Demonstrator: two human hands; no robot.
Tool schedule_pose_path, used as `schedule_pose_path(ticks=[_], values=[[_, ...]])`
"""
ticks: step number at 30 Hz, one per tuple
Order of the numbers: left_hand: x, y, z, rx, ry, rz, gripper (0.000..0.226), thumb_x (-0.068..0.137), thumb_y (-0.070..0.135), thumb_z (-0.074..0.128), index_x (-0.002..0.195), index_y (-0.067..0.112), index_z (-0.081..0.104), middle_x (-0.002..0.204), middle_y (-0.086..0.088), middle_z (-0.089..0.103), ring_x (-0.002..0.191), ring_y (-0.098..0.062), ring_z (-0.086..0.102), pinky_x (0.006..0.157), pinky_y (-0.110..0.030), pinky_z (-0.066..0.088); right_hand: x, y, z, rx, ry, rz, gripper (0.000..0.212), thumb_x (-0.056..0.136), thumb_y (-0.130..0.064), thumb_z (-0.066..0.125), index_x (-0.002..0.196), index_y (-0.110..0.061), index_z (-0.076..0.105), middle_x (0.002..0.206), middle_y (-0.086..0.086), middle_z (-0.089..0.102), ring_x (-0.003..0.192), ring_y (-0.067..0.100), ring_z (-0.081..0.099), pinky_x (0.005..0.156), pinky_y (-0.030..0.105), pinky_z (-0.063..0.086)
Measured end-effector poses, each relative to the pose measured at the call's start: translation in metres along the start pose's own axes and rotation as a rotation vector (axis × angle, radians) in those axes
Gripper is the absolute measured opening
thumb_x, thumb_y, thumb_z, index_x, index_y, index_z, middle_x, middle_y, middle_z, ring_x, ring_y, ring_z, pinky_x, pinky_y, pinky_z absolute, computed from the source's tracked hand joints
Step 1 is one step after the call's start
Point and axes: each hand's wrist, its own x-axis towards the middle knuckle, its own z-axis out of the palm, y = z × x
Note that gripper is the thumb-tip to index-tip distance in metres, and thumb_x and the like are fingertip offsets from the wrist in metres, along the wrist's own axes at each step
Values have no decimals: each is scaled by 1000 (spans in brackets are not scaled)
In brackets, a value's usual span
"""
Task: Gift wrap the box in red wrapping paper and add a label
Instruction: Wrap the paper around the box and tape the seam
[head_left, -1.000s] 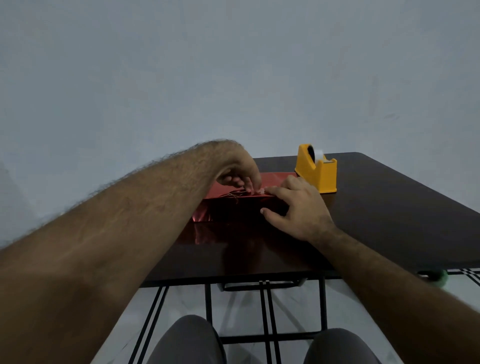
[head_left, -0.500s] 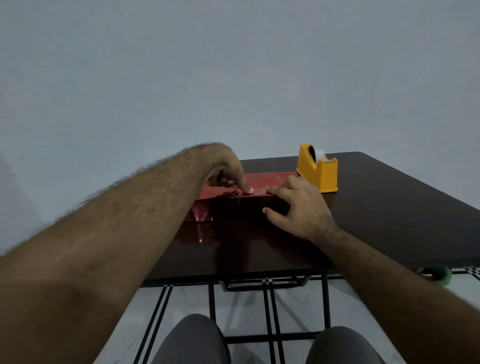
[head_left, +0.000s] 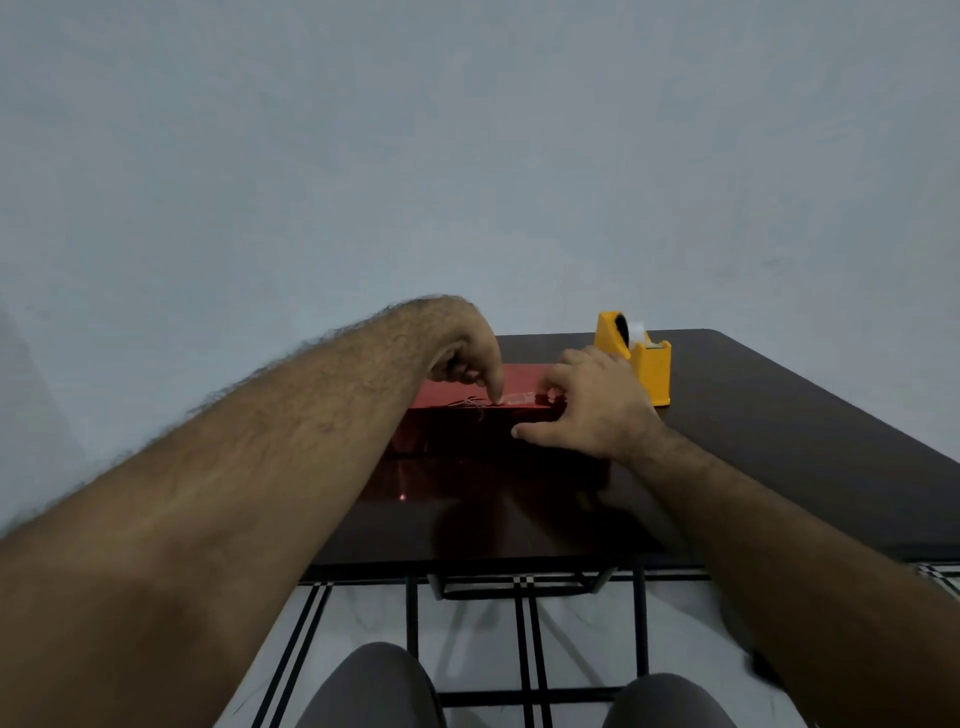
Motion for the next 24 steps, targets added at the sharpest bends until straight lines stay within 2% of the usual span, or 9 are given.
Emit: schedule_pose_path(ticks=[3,5,8,10,13,15,18,21,24], values=[[-1,10,-1,-64,52,75,37,96,28,78,68,18,55,53,6,43,47,-10,31,48,-22,27,5,12,-6,31,30,57,82,58,-104,48,90,-32,71,89,-14,56,94,12,51,89,37,45],[3,20,0,-130,151,158,31,95,28,79,72,16,62,60,2,51,50,-13,39,51,-25,33,2,26,-7,157,122,122,78,62,-102,53,86,-32,76,82,-15,58,89,12,54,82,35,47],[14,41,2,-204,339,291,26,89,32,84,79,11,73,69,-3,63,57,-20,52,56,-29,42,3,57,-12,275,253,302,61,85,-82,55,76,-26,78,69,-10,60,77,17,60,67,31,42],[20,59,9,-262,404,393,21,89,27,85,88,7,79,73,-4,67,62,-21,58,55,-28,46,10,83,-15,286,272,484,49,95,-63,58,85,-21,81,79,-1,74,85,25,69,69,30,46],[35,88,23,-349,441,515,17,84,21,90,98,12,85,96,-2,79,92,-18,72,80,-35,63,27,122,-19,318,111,722,38,99,-45,61,102,-14,83,108,8,79,106,31,69,89,33,53],[50,114,27,-361,423,541,21,82,23,93,99,14,85,103,-2,80,99,-17,73,92,-39,63,43,145,-19,319,3,814,37,97,-41,63,101,-9,80,107,12,77,99,32,67,87,35,56],[63,132,37,-315,401,520,39,73,40,97,100,15,84,100,-2,78,96,-20,74,88,-40,64,53,148,-22,409,-89,904,35,89,-36,74,97,-3,72,99,13,70,92,31,65,72,35,52],[84,153,43,-258,423,491,53,66,54,98,100,17,81,97,1,77,91,-19,74,80,-37,64,66,156,-17,537,-108,989,38,83,-27,84,106,-1,70,102,14,66,93,29,64,59,32,44],[98,164,46,-221,451,477,58,67,56,97,103,16,79,96,1,75,90,-20,73,69,-33,59,73,159,-19,577,-188,1012,37,84,-23,85,107,0,68,96,13,61,82,26,58,57,32,42]])
